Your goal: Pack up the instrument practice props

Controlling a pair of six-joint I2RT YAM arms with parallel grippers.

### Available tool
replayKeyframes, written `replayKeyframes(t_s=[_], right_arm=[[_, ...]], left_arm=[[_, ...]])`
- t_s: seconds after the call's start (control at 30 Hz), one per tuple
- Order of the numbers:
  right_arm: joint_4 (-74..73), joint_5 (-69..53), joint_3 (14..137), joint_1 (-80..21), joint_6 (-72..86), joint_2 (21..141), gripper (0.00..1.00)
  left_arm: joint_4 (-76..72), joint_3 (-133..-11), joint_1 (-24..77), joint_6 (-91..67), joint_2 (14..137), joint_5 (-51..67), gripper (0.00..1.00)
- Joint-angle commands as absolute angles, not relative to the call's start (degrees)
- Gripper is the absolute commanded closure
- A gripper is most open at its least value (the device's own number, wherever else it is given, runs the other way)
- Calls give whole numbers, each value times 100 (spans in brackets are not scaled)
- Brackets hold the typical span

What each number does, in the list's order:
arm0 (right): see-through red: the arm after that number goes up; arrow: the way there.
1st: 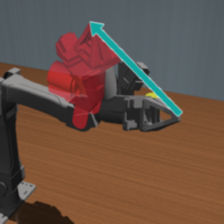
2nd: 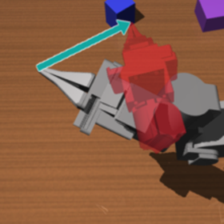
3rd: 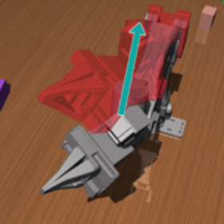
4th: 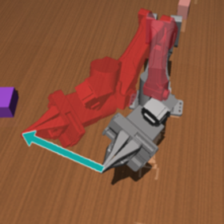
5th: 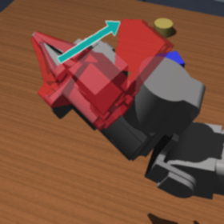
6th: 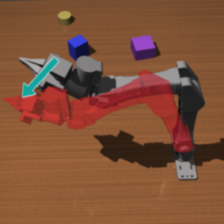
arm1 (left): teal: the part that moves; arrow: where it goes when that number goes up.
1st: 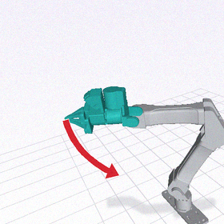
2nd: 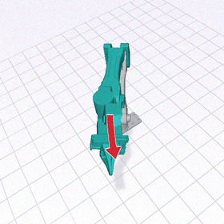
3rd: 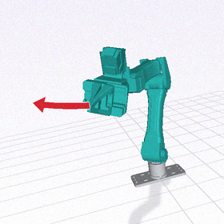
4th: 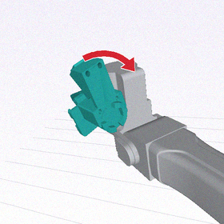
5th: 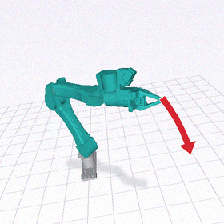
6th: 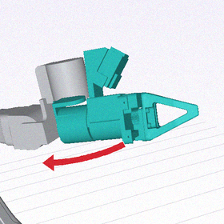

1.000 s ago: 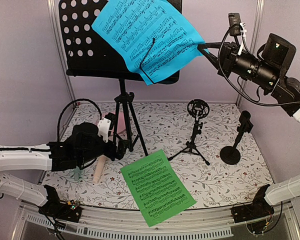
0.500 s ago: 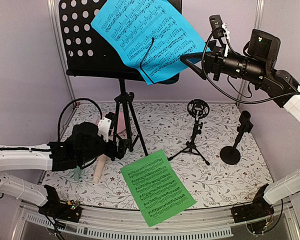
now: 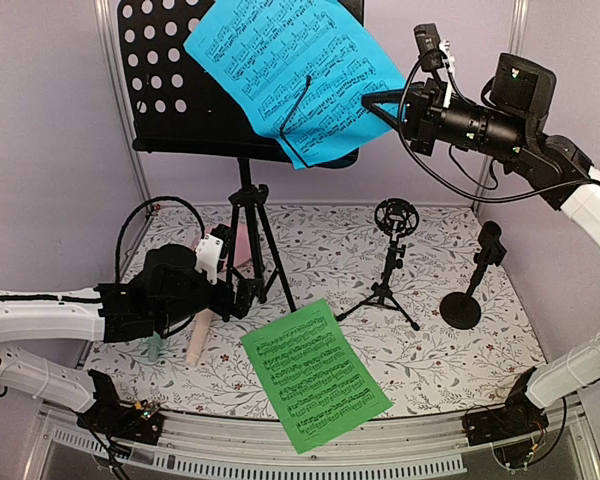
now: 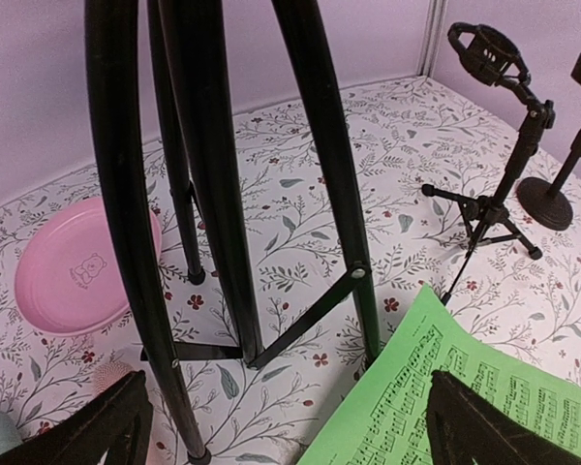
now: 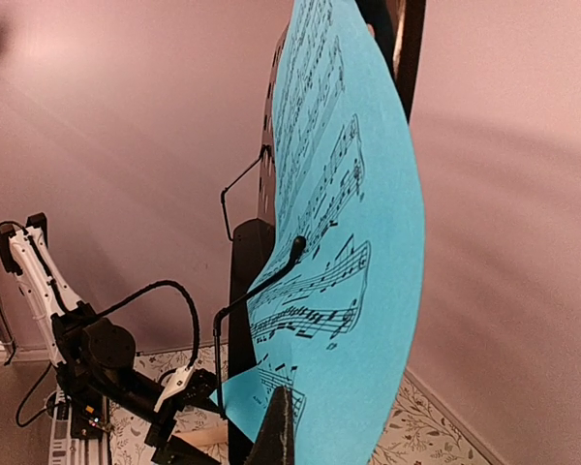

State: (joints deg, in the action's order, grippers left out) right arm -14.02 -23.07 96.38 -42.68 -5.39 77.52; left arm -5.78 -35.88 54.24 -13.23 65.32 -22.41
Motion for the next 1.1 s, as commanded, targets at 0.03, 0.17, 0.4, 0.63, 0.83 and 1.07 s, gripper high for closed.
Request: replayKeyframes(t_s=[0.03,0.17,0.4,0.63,0.83,1.07], right_arm=[[-1047,-2278,9465,-4236,-469,7379,100],[-960,-2051,9519,-4239,-440,7257,100],[-974,-1667,9699,-4242,-505,7100,100],[-1204,-1448,9808,-4238,-660,6983,100],[-1400,-947,9755,-4237,-878,6600,100],[-1500,-661,9613,-4237,-978,6147,100]], left_arm=[[-721,-3638,5355,-1261,6501,-2184,1],[-721,-3660,5353,-1257,6601,-2219,1],[-712,-3702,5353,-1257,6701,-2241,1],[-701,-3700,5354,-1257,6719,-2246,1],[-694,-3707,5348,-1257,6748,-2241,1],[-677,-3745,5353,-1252,6811,-2236,1]])
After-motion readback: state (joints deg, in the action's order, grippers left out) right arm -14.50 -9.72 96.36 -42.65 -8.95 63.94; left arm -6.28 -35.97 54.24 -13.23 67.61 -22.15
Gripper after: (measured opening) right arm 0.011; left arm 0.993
